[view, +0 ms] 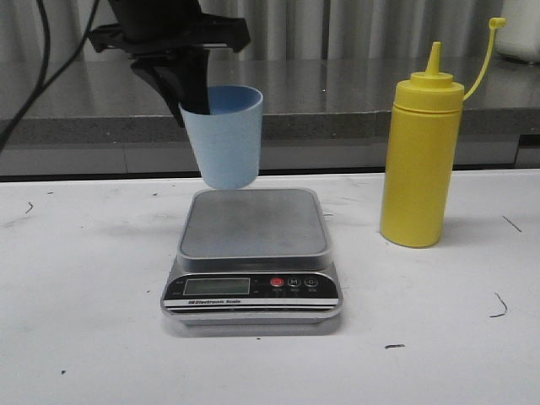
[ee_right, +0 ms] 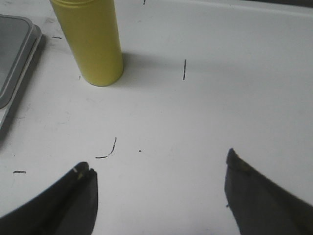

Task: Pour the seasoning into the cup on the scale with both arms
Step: 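Lift the blue cup with the left gripper and lower it onto the scale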

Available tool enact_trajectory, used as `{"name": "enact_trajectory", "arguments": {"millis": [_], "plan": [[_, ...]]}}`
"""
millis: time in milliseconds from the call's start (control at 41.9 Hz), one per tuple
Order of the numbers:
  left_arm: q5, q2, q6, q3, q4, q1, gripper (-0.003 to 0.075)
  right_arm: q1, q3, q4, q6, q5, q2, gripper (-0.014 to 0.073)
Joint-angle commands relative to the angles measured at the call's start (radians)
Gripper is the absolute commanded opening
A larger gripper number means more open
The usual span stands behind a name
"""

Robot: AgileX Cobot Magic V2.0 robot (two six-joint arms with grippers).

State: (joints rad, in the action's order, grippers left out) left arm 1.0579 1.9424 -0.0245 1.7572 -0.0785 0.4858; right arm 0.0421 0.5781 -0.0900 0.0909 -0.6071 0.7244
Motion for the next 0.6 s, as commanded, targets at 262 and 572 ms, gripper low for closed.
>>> {"name": "enact_trajectory", "arguments": {"millis": [262,572], "plan": [[-0.012,0.043,0.013,0.08,-0.011,0.018,-0.0019,0.001,0.035,0.003,0.011,0.064,0.004,0.0559],[-0.004,0.043,0.013,0.081,-0.043,0.018,0.0298,0.001,0.035,0.003,0.011,0.064,0.004,0.0559]]}}
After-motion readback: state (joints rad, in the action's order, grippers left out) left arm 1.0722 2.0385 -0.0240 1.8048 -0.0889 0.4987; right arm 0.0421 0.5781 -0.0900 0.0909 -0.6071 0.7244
